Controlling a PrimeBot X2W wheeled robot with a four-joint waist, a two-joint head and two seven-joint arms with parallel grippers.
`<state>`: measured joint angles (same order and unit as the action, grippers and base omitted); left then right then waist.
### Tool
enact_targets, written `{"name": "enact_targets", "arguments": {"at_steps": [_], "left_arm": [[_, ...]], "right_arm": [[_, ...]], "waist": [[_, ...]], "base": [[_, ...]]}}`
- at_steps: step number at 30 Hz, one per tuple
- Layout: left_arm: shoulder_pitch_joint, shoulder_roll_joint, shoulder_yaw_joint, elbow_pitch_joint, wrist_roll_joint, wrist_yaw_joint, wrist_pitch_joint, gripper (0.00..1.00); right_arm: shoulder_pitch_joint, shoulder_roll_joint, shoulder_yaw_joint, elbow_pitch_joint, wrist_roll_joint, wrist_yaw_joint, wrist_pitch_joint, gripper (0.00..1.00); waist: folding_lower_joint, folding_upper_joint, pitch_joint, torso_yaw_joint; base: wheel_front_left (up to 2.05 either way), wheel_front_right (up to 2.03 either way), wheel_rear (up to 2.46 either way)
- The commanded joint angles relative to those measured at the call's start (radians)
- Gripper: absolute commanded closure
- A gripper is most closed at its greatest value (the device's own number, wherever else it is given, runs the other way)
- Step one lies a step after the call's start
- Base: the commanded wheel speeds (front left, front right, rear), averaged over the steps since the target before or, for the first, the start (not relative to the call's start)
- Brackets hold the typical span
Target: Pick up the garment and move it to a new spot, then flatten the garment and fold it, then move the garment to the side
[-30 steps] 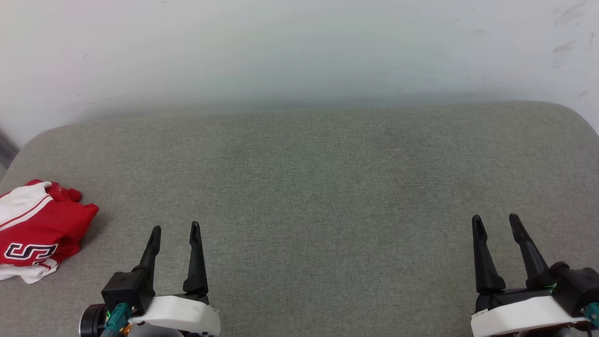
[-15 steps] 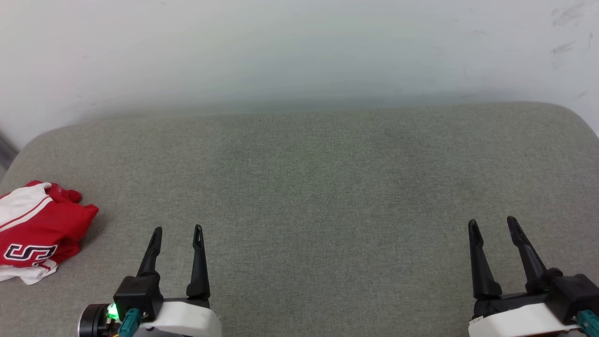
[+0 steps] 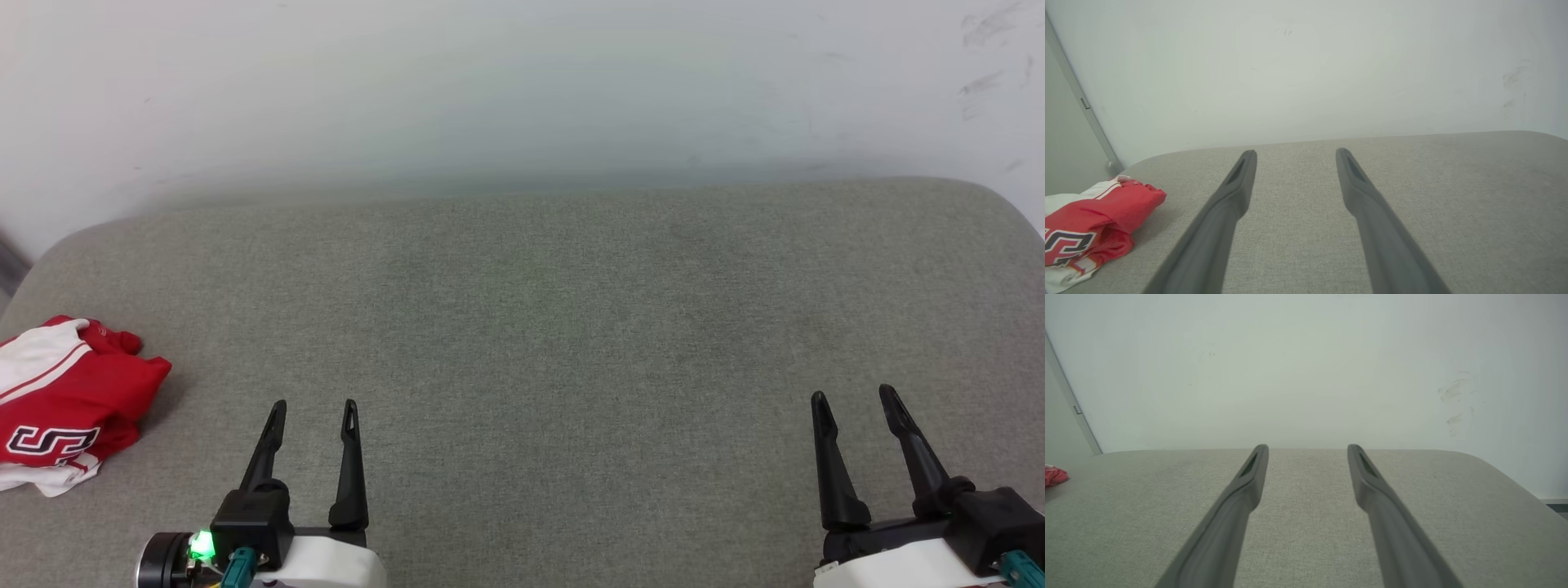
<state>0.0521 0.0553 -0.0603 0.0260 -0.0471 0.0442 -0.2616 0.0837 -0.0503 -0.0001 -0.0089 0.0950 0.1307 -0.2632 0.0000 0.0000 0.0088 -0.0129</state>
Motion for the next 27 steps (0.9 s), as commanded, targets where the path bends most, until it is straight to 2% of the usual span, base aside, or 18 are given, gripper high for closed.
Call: {"name": "enact_targets", "arguments": {"at_steps": [1, 14, 27], "left_arm": [[0.005, -0.002, 0.002, 0.002, -0.001, -0.004, -0.005, 0.00], [-0.003, -0.005, 0.019, 0.012, -0.020, -0.004, -0.004, 0.00], [-0.018, -0.005, 0.040, 0.018, -0.049, 0.017, -0.004, 0.00]], "right_arm": [[0.013, 0.000, 0.000, 0.002, 0.010, 0.000, -0.002, 0.00], [0.018, 0.000, 0.005, -0.003, 0.009, 0.000, -0.002, 0.00], [0.029, 0.001, 0.019, -0.022, -0.018, 0.000, -0.002, 0.00]], "waist": [[0.0000, 0.0000, 0.000, 0.000], [0.0000, 0.0000, 0.000, 0.027], [0.0000, 0.0000, 0.003, 0.196]], "base": [[0.00, 0.00, 0.00], [0.00, 0.00, 0.00], [0.00, 0.00, 0.00]]}}
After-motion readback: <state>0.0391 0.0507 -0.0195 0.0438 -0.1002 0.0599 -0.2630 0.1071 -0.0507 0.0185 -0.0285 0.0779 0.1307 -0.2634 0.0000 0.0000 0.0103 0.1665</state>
